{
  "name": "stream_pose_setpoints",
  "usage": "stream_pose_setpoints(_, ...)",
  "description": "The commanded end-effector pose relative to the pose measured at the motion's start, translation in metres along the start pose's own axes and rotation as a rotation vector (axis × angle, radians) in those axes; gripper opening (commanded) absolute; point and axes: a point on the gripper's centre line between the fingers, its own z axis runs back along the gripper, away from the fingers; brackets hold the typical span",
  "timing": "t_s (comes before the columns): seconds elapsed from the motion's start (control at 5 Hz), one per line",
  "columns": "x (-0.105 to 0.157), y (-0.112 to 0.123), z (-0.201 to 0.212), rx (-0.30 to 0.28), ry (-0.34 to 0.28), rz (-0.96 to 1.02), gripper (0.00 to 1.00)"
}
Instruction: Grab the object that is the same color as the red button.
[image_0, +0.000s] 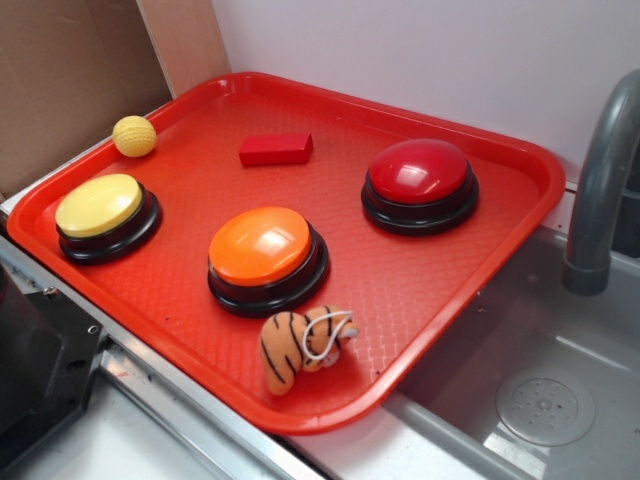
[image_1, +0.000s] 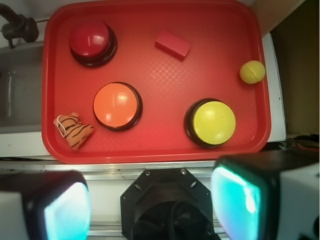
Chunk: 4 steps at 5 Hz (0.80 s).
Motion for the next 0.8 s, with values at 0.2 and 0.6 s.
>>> stream_pose_setpoints(0.2, 0.037, 0.005, -0.011, -0.004, 0.03, -0.028, 1.0)
stream_pose_setpoints(0.6, 0.075, 0.024, -0.067, 0.019, 0.126, -0.189, 1.0)
